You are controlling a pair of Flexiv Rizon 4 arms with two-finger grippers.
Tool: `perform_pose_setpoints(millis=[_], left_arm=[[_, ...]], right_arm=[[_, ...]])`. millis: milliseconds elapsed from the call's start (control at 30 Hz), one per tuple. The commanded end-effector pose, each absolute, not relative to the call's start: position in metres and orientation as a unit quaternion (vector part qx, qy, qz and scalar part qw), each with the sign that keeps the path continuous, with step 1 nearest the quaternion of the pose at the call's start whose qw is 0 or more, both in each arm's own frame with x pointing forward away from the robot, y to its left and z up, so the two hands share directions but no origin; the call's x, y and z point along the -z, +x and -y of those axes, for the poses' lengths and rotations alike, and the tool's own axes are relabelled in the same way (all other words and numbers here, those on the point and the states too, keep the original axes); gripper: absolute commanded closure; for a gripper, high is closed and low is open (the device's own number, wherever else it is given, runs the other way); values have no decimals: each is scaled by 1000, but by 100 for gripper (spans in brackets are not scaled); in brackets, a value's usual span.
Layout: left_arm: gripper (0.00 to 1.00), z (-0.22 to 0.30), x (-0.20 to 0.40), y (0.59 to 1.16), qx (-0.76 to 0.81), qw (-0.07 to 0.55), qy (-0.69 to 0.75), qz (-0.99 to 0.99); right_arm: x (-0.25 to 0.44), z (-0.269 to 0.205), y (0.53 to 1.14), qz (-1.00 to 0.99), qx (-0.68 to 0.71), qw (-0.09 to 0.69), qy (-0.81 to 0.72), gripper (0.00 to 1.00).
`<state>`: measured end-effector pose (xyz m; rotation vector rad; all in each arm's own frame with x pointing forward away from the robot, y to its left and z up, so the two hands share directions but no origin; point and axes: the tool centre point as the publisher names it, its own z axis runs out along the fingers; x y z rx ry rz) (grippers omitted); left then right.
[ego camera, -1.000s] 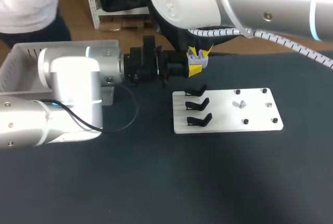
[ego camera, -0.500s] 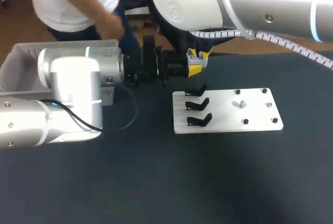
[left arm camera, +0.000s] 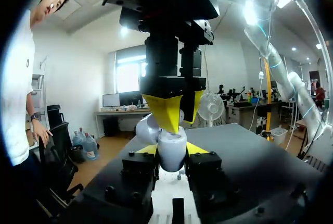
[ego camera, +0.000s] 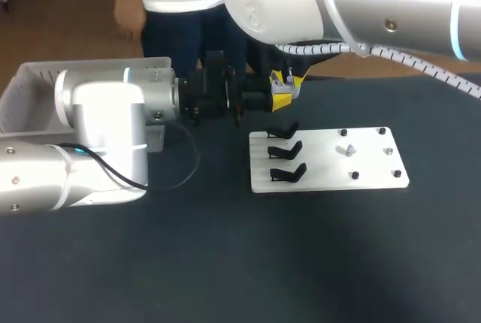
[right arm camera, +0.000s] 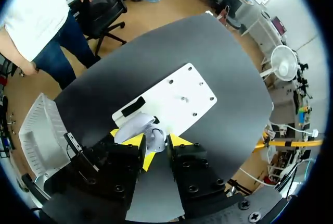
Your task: Pick up each earbud case from the left stands, insert the matching earbuds, close the lid, and place the case in the box.
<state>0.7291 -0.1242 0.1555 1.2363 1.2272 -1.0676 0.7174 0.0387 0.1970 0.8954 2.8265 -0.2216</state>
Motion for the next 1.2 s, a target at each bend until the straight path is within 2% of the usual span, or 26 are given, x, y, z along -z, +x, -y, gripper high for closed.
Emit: perform_pose_setpoints(millis=[33,467,800,1200], left_arm=[[100,125,-155,727,444,526,514,-512],[100,125,-155,727,444,526,514,-512],[100,125,-155,727,444,526,514,-512],[100,125,-155,727,444,526,514,-512]], right_arm=[[-197,-36,714,-947,72,89,300,65],[-210,-38,705,-951,57,102,286,60],[-210,-41,687,-956,48,96,274,60],[-202,-31,695,-952,51,93,288,61]])
